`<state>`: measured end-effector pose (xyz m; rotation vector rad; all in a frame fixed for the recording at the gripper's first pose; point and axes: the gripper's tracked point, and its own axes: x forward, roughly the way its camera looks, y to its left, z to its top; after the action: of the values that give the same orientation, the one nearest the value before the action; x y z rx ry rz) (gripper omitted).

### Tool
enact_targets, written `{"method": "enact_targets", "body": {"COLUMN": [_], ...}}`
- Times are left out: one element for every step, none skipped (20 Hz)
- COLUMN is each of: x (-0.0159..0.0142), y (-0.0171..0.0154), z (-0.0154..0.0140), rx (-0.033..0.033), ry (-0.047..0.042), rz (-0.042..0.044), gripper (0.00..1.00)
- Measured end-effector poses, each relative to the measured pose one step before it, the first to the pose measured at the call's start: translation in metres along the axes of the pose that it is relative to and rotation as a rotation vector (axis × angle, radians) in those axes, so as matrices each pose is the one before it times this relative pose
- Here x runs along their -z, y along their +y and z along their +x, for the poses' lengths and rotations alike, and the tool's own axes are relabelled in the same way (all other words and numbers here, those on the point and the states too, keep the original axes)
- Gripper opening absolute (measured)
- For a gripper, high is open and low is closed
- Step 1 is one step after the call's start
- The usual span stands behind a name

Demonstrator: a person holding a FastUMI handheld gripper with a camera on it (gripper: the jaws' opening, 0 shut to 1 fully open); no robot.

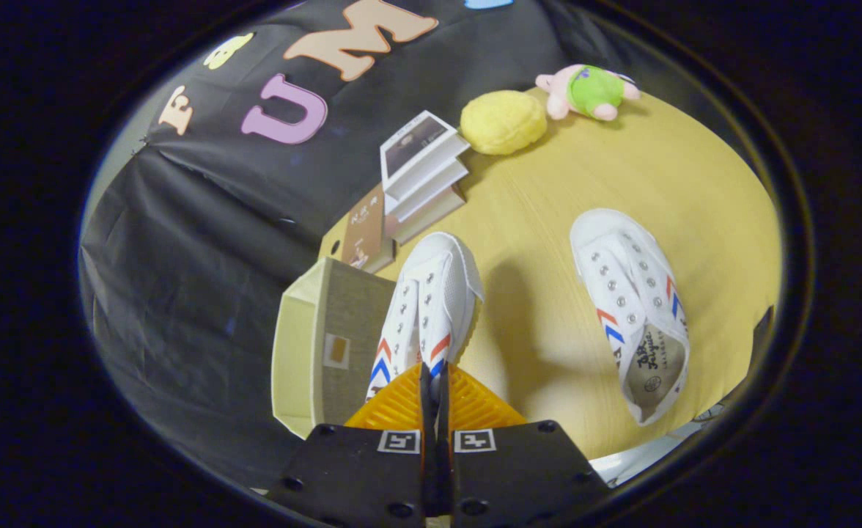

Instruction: Open the storage box then place both shoes into the box .Put the left shoe in first, then the right shoe, with the right side of both shoes facing outward in a uniform manner.

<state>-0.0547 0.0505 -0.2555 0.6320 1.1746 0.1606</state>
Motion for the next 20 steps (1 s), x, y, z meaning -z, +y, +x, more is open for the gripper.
{"method": "enact_targets", "body": {"x": [-0.00613, -0.00502, -0.00432, -0.00330, -0.00359, -0.00174, -0.00235, -0.00043, -0.00150, -0.00005, -0.00011, 0.00373, 0.00284, 0.00529, 0.00457, 0.00606, 0.00493, 0.00679, 0.00563, 0.00649], "y": [0.01090, 0.01168, 0.01184, 0.01096, 0.01197, 0.01020, 0.01177, 0.00850, 0.00925, 0.00771, 0.00786, 0.00841, 0.00876, 0.00808, 0.00852, 0.00744, 0.00630, 0.00455, 0.00414, 0.00424], "z": [-0.00418, -0.00367, -0.00200, -0.00249, -0.00062, -0.00049, 0.00128, 0.00191, 0.00292, 0.00202, 0.00428, 0.00488, 0.00471, 0.00604, 0.00613, 0.00545, 0.00668, 0.00683, 0.00697, 0.00689], "rx": [-0.01237, -0.01218, -0.01286, -0.01208, -0.01159, -0.00971, -0.01201, -0.00775, -0.00469, -0.00335, -0.00255, -0.00540, -0.01024, -0.01074, -0.01049, -0.00848, -0.00350, -0.00044, 0.00137, 0.00228], "ry": [-0.01019, -0.01637, -0.01138, -0.00953, -0.00946, -0.00572, -0.00401, -0.00462, -0.00910, -0.00327, -0.00753, 0.00557, 0.00408, 0.00725, 0.01033, 0.01166, 0.00942, 0.01390, 0.01185, 0.01181], "rz": [-0.00848, -0.00815, -0.01113, -0.01016, -0.01246, -0.01020, -0.00780, -0.00164, -0.00075, -0.01038, -0.00682, -0.00902, -0.00313, -0.00525, -0.00325, -0.00579, -0.00656, -0.00740, -0.00739, -0.00698], "gripper": [0.03, 0.03, 0.03, 0.03, 0.03, 0.03, 0.03, 0.03, 0.03, 0.03, 0.03, 0.03, 0.03, 0.03, 0.03, 0.03, 0.03, 0.03, 0.03, 0.03]}}
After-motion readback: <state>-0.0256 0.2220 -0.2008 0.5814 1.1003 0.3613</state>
